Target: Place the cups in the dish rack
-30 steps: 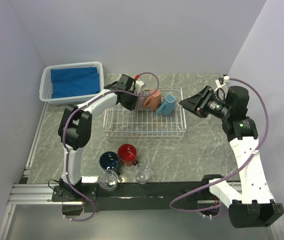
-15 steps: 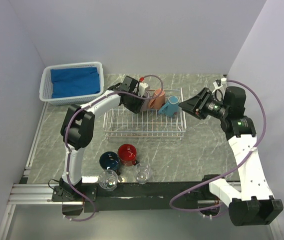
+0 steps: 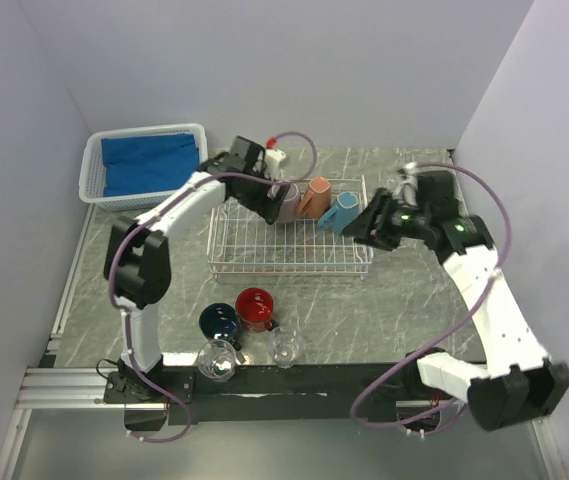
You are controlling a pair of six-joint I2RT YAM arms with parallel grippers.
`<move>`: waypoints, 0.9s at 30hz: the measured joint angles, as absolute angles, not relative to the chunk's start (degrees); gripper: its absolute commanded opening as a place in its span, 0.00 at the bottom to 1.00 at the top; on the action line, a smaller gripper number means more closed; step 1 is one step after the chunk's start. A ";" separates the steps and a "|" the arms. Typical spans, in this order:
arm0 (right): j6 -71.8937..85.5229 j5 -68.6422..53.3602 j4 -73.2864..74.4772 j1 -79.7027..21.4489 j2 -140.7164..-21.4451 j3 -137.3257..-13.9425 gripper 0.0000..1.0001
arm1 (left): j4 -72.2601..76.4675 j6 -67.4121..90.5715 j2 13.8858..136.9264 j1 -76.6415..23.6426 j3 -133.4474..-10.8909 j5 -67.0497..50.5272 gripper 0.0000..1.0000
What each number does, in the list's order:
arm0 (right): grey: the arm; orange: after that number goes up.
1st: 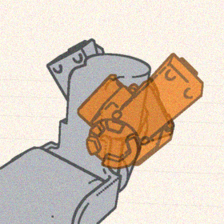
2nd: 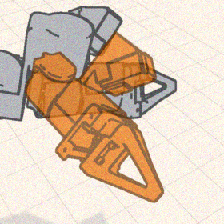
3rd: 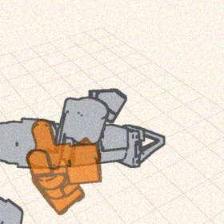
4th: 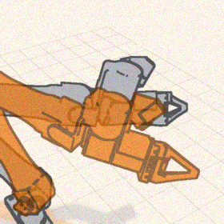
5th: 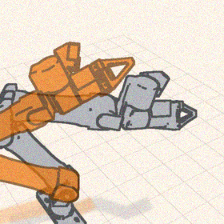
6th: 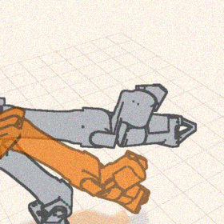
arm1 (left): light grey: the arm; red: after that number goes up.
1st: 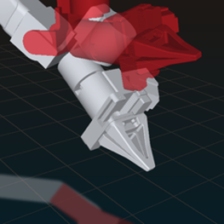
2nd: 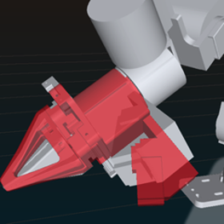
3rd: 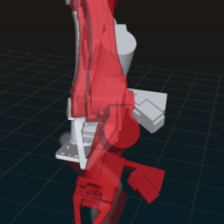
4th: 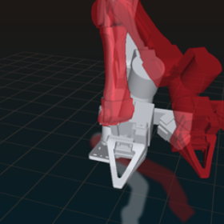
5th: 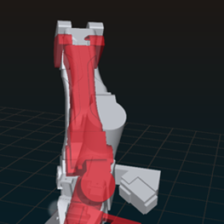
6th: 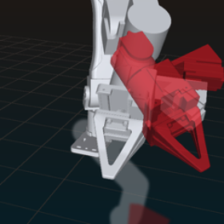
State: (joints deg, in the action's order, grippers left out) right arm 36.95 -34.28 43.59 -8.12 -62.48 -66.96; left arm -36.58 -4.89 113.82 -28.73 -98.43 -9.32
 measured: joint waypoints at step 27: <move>19.11 -8.56 65.39 -49.71 -106.39 -97.95 0.50 | -39.00 5.26 79.75 -7.68 -86.46 -28.40 0.99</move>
